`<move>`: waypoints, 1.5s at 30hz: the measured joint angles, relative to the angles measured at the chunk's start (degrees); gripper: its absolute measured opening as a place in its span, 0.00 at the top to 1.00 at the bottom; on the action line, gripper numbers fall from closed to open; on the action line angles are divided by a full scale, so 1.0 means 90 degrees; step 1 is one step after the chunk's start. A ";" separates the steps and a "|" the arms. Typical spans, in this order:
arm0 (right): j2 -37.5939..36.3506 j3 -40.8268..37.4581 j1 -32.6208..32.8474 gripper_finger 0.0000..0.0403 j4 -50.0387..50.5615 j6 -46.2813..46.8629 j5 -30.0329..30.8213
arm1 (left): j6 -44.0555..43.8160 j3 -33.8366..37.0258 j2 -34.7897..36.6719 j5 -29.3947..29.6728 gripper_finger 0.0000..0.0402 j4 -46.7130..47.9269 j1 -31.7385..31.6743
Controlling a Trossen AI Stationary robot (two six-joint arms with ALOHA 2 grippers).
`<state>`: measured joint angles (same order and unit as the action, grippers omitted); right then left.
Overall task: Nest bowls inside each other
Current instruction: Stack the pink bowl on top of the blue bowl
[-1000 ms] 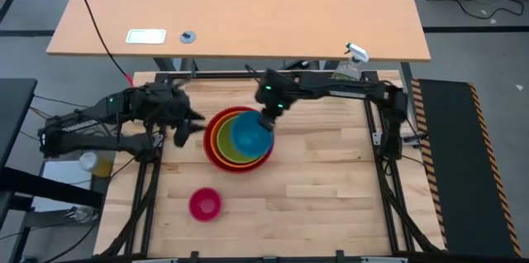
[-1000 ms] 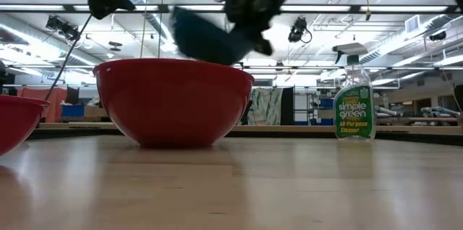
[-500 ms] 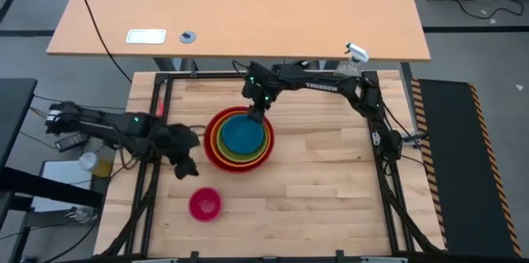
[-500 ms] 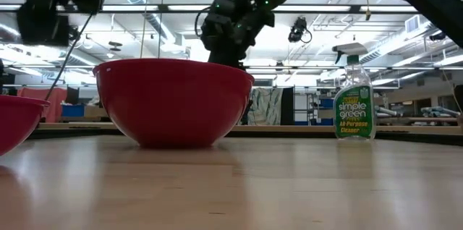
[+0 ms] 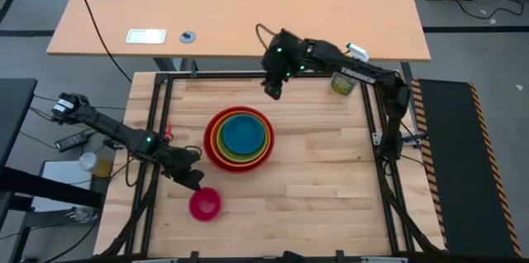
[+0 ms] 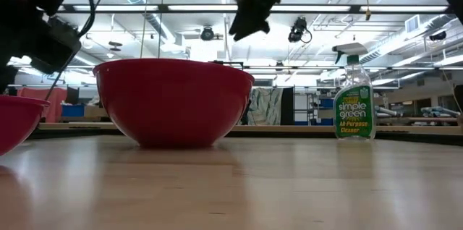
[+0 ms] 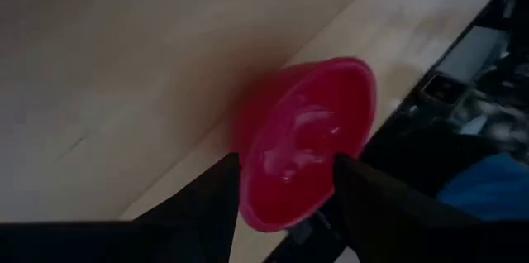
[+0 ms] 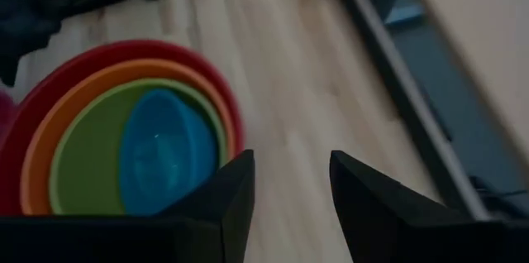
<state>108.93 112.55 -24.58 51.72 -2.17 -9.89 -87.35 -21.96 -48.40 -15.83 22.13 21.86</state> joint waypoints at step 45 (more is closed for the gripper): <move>0.0069 -0.0625 0.0028 0.59 0.0109 -0.0430 -0.0828 | 0.3926 -0.2419 -0.0151 0.1813 0.96 0.0694 -0.1665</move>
<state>109.55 106.93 -24.32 52.71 -6.04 -17.33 -52.01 -43.72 -49.76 0.49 28.38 6.88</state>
